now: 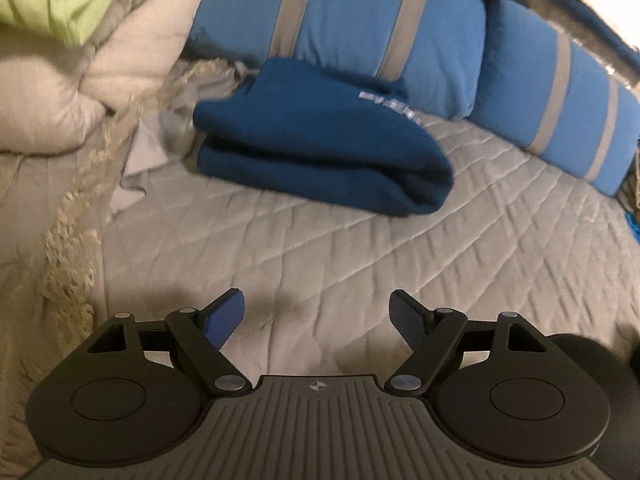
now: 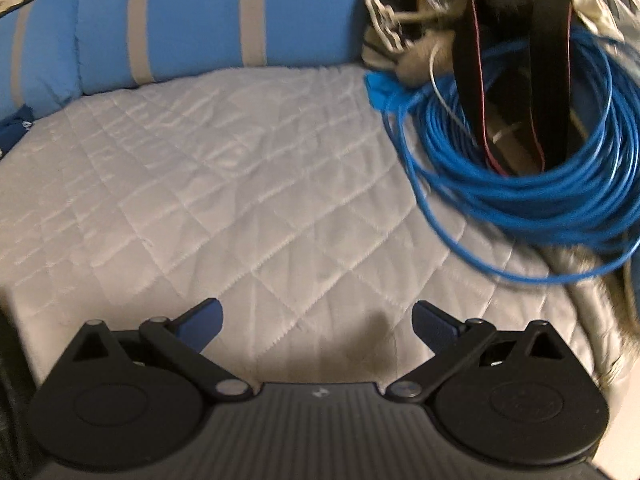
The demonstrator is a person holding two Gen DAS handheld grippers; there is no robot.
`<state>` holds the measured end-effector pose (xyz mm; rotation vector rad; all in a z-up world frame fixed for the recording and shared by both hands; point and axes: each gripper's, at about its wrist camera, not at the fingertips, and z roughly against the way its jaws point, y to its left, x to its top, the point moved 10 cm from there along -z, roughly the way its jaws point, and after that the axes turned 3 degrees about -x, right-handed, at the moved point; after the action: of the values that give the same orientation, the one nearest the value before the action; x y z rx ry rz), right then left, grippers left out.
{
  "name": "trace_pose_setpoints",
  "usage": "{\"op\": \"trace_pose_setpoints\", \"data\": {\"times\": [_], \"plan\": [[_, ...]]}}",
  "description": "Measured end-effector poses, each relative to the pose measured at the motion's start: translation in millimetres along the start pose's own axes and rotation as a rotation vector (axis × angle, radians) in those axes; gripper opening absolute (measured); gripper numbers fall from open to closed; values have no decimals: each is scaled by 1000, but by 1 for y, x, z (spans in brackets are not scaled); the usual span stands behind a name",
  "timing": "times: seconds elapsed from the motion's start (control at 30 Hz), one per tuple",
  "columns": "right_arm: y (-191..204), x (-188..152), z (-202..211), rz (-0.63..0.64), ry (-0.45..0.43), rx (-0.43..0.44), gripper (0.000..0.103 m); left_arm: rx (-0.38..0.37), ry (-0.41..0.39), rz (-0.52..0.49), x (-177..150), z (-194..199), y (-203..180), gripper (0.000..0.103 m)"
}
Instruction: Fold clothes
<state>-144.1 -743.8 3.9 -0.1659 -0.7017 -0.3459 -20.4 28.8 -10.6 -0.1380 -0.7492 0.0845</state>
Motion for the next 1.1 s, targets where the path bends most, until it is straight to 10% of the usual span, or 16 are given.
{"op": "trace_pose_setpoints", "data": {"times": [0.2, 0.33, 1.1], "plan": [[-2, -8, -13, -36, -24, -40, 102, 45, 28, -6, -13, -31, 12, 80], [-1, -5, -17, -43, -41, -49, 102, 73, 13, -49, -15, -43, 7, 103], [5, 41, -59, -94, -135, -40, 102, 128, -28, -116, 37, -99, 1, 103]]}}
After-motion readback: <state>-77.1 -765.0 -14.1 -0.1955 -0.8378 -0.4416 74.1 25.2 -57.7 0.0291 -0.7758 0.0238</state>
